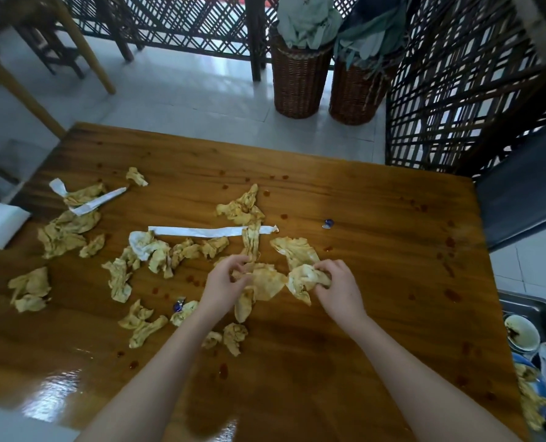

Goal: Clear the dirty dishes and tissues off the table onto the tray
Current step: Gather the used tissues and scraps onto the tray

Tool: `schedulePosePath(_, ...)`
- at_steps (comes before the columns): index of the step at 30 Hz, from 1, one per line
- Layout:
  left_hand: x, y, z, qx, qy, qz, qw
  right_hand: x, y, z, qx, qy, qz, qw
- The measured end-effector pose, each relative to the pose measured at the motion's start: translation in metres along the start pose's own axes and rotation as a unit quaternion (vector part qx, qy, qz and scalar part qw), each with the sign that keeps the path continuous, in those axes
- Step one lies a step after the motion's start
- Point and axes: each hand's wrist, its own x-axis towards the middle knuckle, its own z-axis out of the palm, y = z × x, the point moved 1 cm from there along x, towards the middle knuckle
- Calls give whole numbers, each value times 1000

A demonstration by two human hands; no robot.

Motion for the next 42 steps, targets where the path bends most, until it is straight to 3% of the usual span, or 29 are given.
schedulePosePath(3, -3, -10, -7, 6, 10, 2, 1000, 16, -13, 8, -14, -57, -25, 998)
schedulePosePath(7, -4, -21, -17, 23, 21, -2, 1000, 28, -19, 24, -159, -179, -66, 969)
schedulePosePath(10, -6, -27, -19, 26, 24, -11, 999, 34, -19, 34, -206, -210, -76, 953)
schedulePosePath(17, -9, -34, -4, 88, -54, -17, 994, 19, -23, 42, -193, -162, -117, 961)
schedulePosePath(22, 1, -31, 15, 219, -71, -20, 973, 6, -22, 29, -117, -99, -86, 985)
schedulePosePath(27, 16, -27, 31, 257, -119, -28, 959, -4, -5, -5, -79, -57, -60, 993)
schedulePosePath(32, 19, -26, 36, 276, -84, -23, 957, -18, 15, -23, -63, -40, -6, 997)
schedulePosePath(42, 0, 6, 53, 241, -78, 49, 966, -47, 39, -45, -48, 1, 12, 999)
